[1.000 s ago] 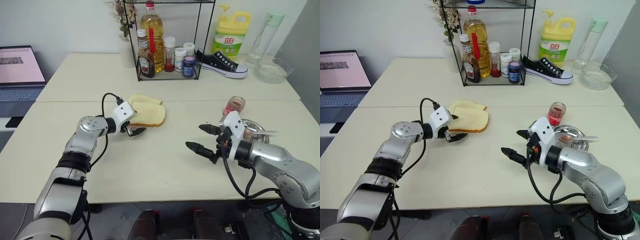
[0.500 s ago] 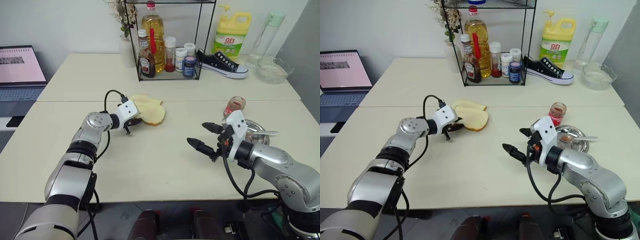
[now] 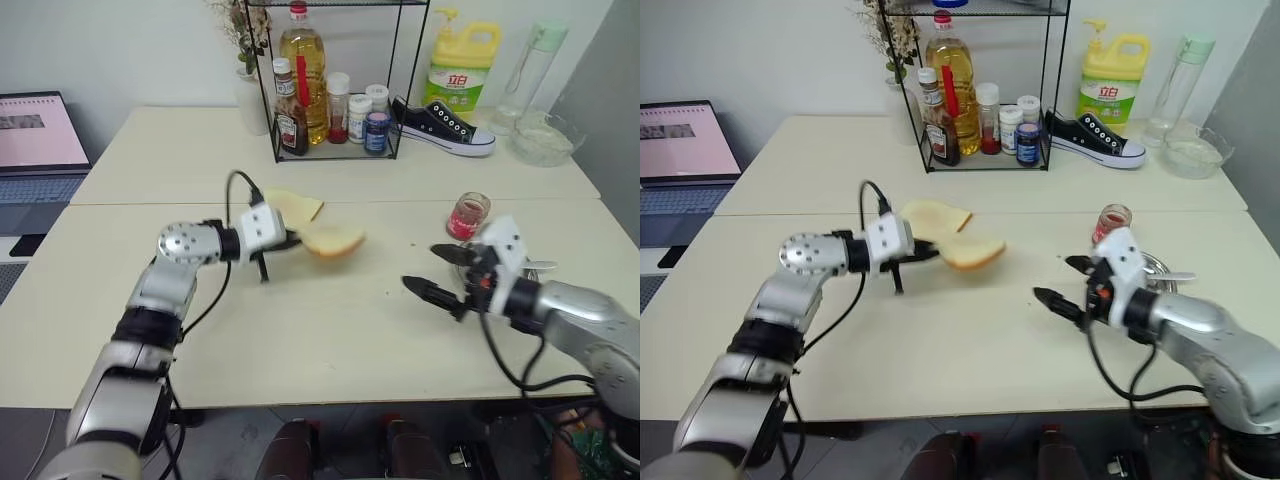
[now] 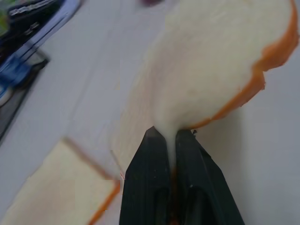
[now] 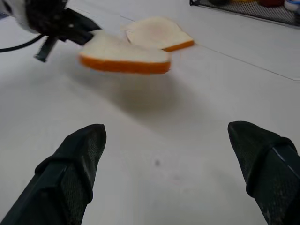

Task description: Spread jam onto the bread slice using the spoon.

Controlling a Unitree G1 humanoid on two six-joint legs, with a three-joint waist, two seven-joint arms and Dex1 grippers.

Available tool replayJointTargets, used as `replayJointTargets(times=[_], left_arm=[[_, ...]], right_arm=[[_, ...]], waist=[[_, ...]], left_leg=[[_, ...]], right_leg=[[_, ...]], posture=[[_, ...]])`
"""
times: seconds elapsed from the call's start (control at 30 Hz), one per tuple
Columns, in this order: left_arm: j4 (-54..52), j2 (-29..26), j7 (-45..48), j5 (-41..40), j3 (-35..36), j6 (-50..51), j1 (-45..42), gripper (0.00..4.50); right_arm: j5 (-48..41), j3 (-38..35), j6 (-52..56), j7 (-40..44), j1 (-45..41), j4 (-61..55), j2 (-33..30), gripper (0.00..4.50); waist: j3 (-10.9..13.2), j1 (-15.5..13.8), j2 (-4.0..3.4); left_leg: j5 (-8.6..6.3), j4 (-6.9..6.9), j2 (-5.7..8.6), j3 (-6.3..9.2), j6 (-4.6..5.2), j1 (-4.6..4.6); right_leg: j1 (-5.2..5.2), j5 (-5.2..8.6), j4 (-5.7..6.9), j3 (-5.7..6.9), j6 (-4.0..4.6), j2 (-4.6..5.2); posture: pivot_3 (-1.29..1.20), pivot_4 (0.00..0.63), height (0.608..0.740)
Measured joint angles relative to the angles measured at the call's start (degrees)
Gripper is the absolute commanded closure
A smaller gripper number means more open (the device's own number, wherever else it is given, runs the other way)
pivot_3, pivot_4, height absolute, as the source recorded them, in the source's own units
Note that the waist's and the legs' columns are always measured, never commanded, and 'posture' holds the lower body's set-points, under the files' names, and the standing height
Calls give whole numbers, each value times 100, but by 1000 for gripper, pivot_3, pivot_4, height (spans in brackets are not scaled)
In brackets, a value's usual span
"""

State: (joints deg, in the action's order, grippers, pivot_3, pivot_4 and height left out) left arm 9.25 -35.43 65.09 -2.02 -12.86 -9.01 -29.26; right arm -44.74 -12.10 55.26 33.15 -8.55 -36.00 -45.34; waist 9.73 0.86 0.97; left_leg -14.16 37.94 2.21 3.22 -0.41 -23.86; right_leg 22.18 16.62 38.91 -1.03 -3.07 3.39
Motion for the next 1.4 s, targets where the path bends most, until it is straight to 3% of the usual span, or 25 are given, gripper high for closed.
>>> replayJointTargets(times=[0.2,0.63,0.97,1.13,1.3,1.4], left_arm=[[-65,126,59,566,-718,-605,206,4468],[1233,311,179,927,-942,-1770,-542,4468],[1393,260,234,815,-898,-1866,-595,1693],[830,-765,988,289,-609,-1094,-469,206],[-3,-1486,1432,-301,-151,190,-271,46],[-618,-1197,1086,-1029,304,1590,-283,46]], right_arm=[[-368,-25,92,169,268,-294,-141,0],[-599,-36,117,22,425,-438,-140,0],[-633,-39,119,57,519,-438,-194,0],[-672,-194,121,148,641,-400,-368,0],[-861,-670,156,78,802,-235,-355,0],[-1116,-1122,175,-239,932,-152,-83,0]], waist=[[1,-54,1],[1,-71,3],[1,-67,3],[2,-1,4],[2,2,3],[3,-80,8]], left_leg=[[2,3,-2,14,2,7],[2,7,4,5,3,4],[2,7,3,6,3,4],[2,2,-6,7,3,4],[2,4,-1,6,3,3],[1,9,0,15,3,0]], right_leg=[[-10,-4,9,18,7,-24],[-9,-4,5,23,5,-20],[-8,-4,5,24,5,-21],[-2,-3,6,23,5,-27],[-7,-3,4,24,4,-23],[-14,-2,1,27,3,-20]], posture=[[0,150,740],[0,150,740],[0,150,740],[0,150,740],[0,150,740],[0,150,740]])
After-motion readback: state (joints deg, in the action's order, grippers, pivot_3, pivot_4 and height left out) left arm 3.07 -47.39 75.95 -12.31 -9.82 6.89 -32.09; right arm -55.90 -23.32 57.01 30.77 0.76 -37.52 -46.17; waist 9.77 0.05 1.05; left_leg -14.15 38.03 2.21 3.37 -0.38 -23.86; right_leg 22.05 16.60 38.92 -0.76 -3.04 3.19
